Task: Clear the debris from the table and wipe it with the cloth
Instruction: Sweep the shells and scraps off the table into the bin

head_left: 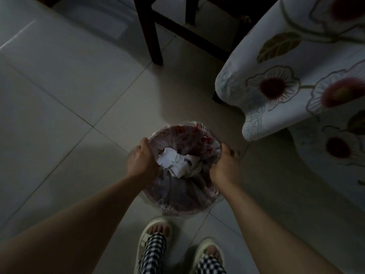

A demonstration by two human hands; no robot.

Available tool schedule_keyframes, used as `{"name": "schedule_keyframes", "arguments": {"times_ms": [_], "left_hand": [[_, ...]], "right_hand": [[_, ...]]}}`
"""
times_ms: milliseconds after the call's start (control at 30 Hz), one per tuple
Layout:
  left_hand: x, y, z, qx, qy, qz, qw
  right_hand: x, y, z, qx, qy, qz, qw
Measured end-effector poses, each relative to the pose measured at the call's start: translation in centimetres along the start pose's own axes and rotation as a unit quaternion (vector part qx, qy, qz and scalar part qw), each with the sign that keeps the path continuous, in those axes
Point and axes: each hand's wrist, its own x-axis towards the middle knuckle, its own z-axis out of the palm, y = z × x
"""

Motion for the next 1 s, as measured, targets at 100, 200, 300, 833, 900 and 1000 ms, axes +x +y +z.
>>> {"name": "schedule_keyframes", "arguments": {"times_ms": [100, 200, 300, 833, 900, 1000], "left_hand": [[0.4, 0.0, 0.1, 0.037, 0.007, -0.024, 0.999], [-0.1, 0.1, -0.6, 0.062, 0.000, -0.034, 0.997], [-1.5, 0.1, -1.6, 0.067, 0.001, -0.034, 0.997], [-15.4, 5.6, -15.2, 0.075, 0.038, -0.027, 0.996], [-17.5, 6.8, -17.4, 0.083, 0.040, -0.029, 0.995], [-20.4, 8.7, -20.1, 0.086, 0.041, -0.031, 0.995]], "right_hand": [[0.6, 0.4, 0.3, -0.016, -0.012, -0.003, 1.000], [0.5, 0.5, -0.1, -0.029, -0.003, -0.020, 0.999], [-0.6, 0.2, -1.6, -0.039, 0.000, -0.031, 0.999], [-12.6, -4.5, -17.2, -0.048, 0.018, -0.056, 0.997], [-14.1, -5.2, -19.7, -0.044, 0.017, -0.058, 0.997], [-16.0, -6.0, -23.0, -0.048, 0.025, -0.060, 0.997]]}}
